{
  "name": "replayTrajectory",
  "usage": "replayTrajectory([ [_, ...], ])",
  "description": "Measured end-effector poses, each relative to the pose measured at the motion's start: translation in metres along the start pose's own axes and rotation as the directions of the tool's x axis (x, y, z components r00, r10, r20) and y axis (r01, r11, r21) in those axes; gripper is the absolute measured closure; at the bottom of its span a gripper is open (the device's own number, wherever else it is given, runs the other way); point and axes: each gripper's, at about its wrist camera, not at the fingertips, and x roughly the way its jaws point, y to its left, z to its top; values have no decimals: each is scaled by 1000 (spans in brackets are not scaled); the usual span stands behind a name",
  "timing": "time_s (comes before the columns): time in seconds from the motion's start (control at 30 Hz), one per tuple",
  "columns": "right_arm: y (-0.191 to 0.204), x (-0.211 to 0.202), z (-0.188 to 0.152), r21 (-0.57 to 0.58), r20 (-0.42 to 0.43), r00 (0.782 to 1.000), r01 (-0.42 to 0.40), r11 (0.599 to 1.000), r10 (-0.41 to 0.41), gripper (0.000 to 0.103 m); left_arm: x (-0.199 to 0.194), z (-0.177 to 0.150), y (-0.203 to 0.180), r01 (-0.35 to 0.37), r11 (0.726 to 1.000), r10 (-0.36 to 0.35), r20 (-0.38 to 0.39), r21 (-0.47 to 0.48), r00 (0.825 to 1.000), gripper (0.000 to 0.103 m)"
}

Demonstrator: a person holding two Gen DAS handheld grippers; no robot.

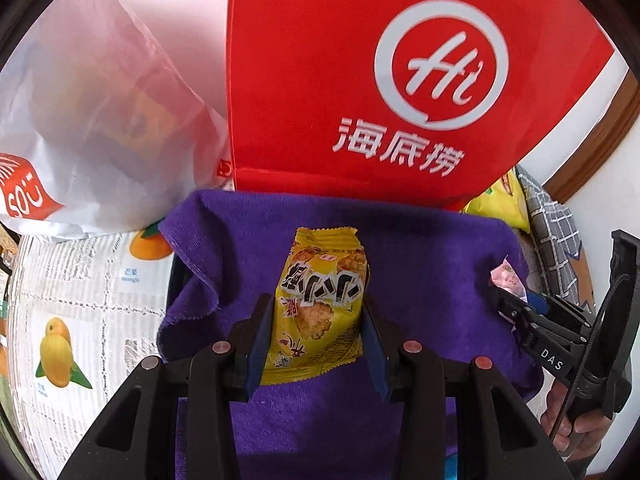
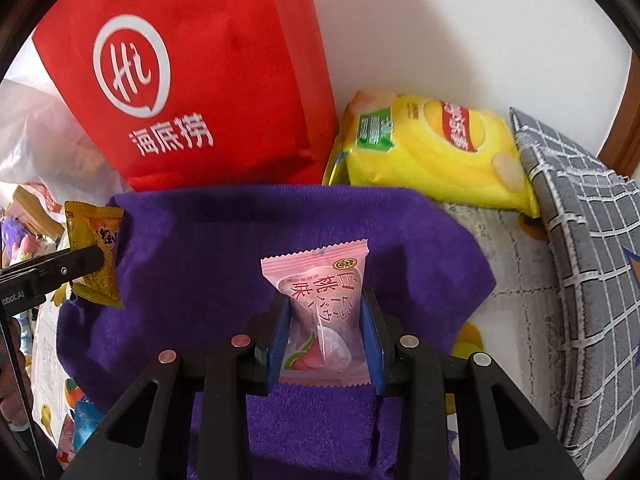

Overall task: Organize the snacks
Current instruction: 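Open both tools to release the snacks on the purple towel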

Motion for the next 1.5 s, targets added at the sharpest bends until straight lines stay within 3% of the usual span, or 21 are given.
replayTrajectory([
  [0.47,4,21,-4,-6,-65,998,27,1000,-27,64,18,-2,-13,-17,1000,18,-52,9,998,62],
  [0.7,9,7,0,-2,-31,999,16,1000,-16,31,19,-2,-17,6,1000,-5,-50,12,999,62],
  [0.83,10,-5,2,2,-3,1000,-1,1000,1,26,15,-3,-23,28,999,-27,-43,25,999,60],
  [0.93,10,-12,4,13,13,1000,1,1000,-1,26,9,-3,-26,39,999,-38,-26,34,999,42],
  [1.37,27,-66,1,-42,170,985,32,999,-24,26,-38,-6,-40,24,996,-32,98,88,995,36],
  [1.5,24,-85,-12,-54,168,985,50,997,-41,26,-59,-9,-44,4,995,-19,146,104,989,36],
])
